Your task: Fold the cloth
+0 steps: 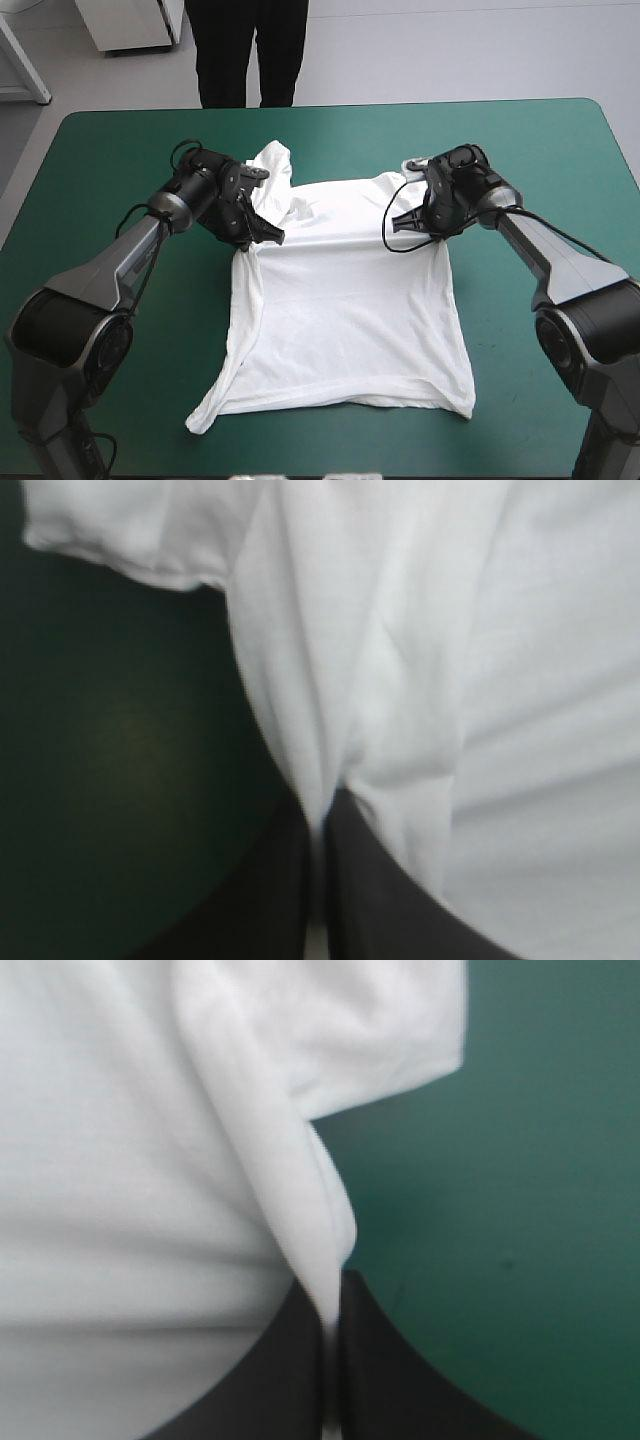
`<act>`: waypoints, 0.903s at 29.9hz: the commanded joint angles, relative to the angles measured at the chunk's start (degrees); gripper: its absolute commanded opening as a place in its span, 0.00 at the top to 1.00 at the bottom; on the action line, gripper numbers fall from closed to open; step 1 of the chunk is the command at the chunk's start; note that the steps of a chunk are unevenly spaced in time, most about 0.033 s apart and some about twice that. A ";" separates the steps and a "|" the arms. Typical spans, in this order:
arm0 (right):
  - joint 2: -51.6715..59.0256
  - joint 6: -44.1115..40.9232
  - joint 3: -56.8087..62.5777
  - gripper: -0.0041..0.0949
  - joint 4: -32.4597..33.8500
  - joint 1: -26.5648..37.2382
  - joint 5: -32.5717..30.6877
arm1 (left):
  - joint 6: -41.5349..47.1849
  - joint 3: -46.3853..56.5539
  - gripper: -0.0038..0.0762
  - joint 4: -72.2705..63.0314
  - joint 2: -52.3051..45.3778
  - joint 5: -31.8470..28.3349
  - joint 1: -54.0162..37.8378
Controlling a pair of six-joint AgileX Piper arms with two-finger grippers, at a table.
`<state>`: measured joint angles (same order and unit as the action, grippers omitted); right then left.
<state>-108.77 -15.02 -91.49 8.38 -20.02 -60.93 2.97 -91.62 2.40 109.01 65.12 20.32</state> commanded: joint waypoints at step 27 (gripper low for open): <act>26.56 6.19 -29.01 0.98 2.77 0.34 -10.20 | -1.42 -36.57 0.96 1.67 -23.70 8.39 -0.02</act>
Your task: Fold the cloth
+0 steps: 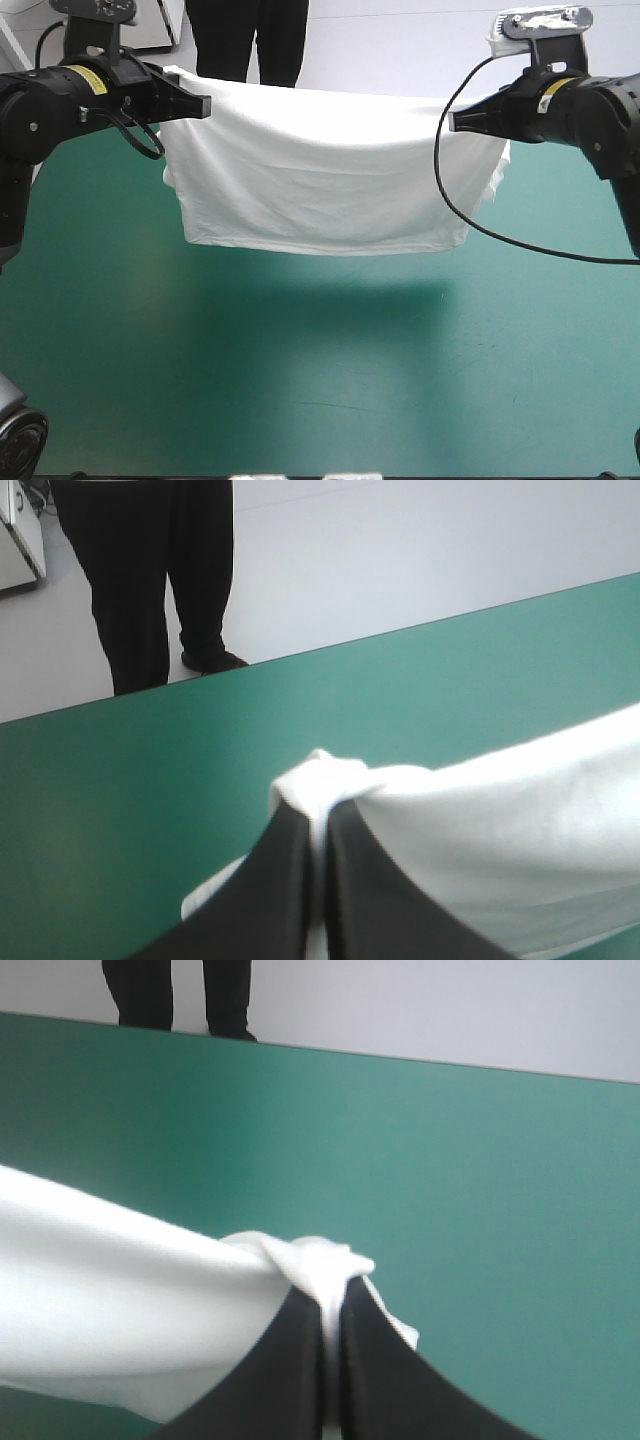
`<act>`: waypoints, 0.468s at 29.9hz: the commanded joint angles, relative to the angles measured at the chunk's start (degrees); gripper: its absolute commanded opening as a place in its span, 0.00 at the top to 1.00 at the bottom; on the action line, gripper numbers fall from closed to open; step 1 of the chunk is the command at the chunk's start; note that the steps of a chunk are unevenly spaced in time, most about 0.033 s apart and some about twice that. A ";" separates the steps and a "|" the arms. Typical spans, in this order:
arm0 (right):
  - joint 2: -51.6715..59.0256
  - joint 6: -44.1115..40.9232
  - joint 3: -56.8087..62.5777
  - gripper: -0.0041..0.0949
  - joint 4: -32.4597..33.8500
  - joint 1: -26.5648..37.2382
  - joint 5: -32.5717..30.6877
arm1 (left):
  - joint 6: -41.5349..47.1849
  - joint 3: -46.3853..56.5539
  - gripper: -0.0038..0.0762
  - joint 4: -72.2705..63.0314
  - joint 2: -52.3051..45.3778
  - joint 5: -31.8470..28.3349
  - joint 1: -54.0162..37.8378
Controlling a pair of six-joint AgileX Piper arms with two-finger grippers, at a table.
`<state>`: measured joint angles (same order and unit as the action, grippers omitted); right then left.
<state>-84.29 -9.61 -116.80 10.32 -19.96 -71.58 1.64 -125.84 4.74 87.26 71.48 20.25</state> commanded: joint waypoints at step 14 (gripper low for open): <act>-4.94 -2.97 -4.03 0.98 8.07 0.37 11.60 | 0.28 -2.35 0.96 2.80 5.68 -9.99 0.06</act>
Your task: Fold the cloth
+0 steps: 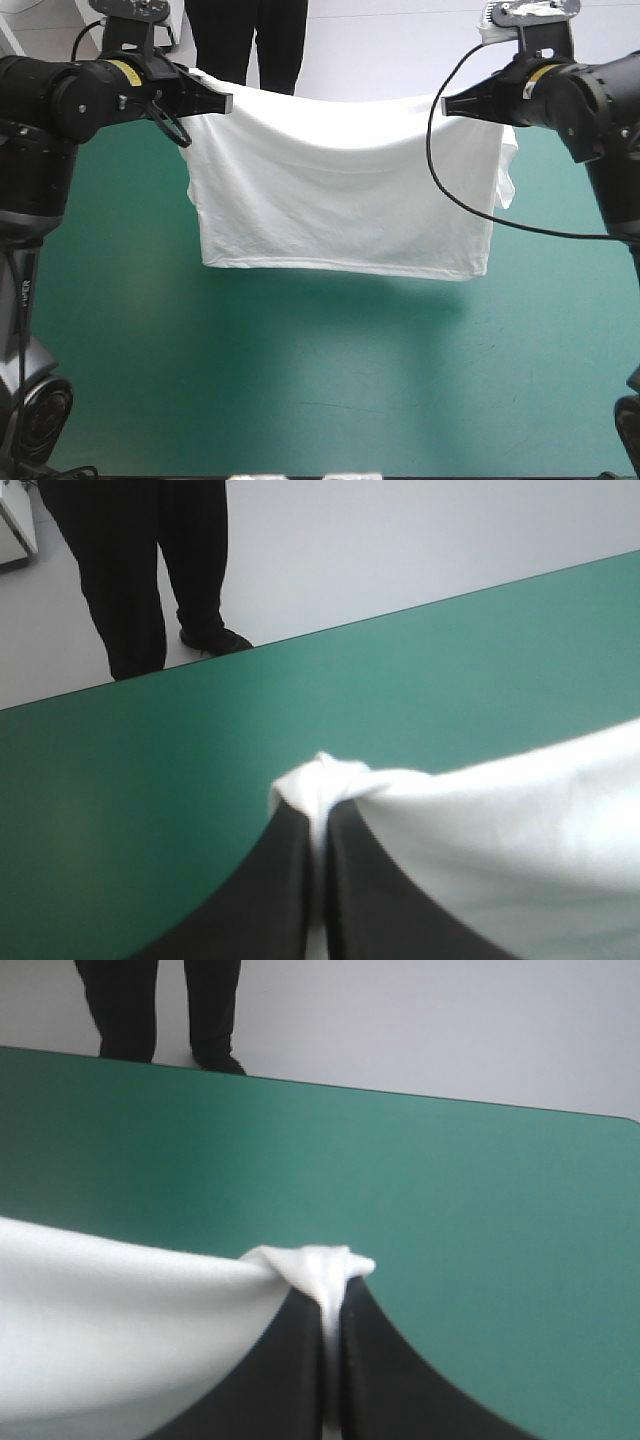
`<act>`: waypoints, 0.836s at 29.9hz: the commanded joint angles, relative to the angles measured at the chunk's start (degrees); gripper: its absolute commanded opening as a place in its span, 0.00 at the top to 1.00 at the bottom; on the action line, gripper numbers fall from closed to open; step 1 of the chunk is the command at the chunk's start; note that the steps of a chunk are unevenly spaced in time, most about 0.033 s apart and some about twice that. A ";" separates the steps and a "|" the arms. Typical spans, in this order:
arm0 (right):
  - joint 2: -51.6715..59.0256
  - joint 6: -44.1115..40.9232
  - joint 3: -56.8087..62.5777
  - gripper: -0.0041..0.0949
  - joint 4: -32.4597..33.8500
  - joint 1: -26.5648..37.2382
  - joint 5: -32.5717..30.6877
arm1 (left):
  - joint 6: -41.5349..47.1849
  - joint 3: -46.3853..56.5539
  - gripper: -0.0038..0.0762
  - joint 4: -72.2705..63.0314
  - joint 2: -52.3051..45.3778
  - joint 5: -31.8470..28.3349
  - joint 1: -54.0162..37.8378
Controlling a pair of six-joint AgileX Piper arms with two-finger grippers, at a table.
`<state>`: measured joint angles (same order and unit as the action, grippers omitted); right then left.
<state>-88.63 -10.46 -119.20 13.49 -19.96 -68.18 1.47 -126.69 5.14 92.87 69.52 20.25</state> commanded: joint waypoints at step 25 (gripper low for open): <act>-21.67 -3.14 -4.15 0.98 -3.06 6.60 9.09 | 6.94 -1.50 0.96 3.55 21.10 -15.62 -3.39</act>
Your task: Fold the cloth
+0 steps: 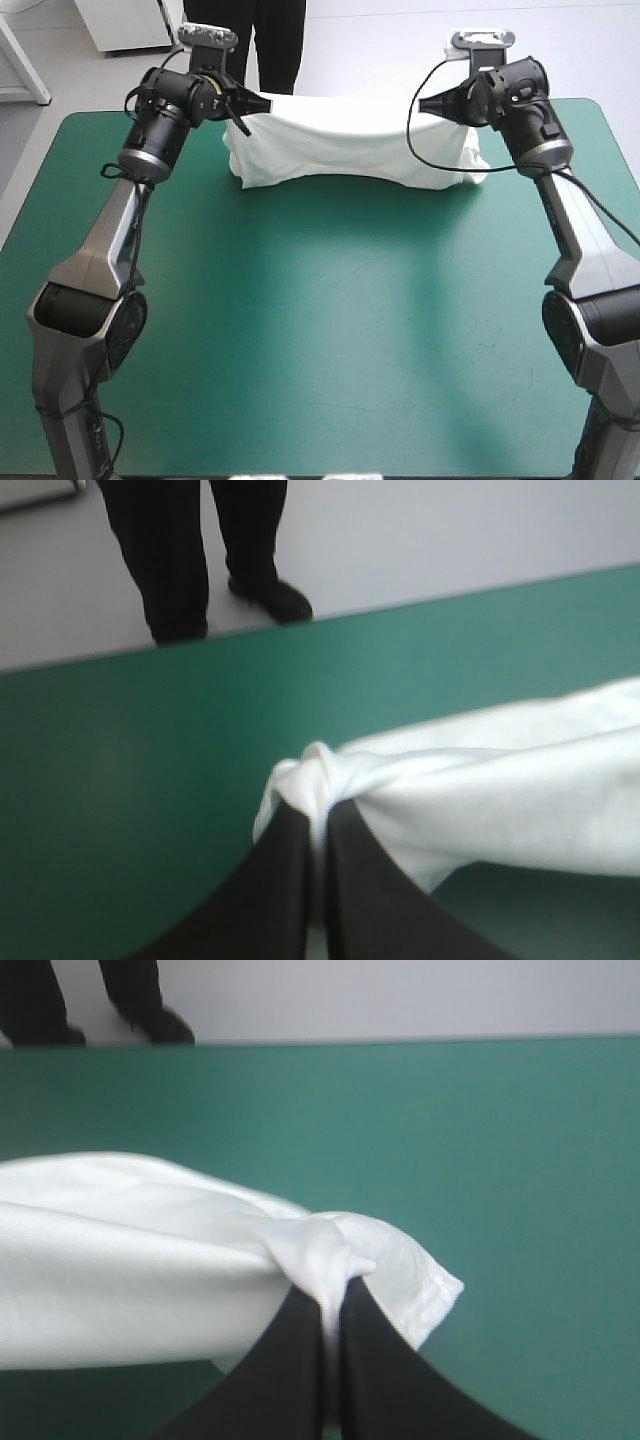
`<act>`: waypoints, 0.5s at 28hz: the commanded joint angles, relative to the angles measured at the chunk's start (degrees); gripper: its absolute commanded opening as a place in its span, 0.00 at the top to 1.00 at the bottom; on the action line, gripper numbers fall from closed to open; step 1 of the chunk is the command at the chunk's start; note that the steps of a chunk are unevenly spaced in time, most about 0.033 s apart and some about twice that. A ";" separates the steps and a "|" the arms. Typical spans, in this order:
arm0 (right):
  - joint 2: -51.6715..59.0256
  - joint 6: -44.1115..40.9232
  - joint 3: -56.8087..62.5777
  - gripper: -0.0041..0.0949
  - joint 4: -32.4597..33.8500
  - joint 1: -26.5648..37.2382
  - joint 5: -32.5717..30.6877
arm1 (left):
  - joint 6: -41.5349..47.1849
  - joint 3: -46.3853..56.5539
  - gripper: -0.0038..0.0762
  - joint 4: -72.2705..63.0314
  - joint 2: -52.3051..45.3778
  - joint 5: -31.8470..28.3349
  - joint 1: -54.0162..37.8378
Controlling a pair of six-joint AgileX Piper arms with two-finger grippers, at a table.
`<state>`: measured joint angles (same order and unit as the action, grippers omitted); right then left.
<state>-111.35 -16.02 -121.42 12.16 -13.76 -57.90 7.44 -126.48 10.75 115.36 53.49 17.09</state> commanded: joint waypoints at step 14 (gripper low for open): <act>12.04 3.76 27.38 0.98 -5.80 0.29 5.51 | 7.39 25.26 0.96 3.26 -12.69 -4.46 6.13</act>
<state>-107.47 -11.99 -102.36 6.13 -13.70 -59.56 12.25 -108.56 12.91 110.58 55.25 22.86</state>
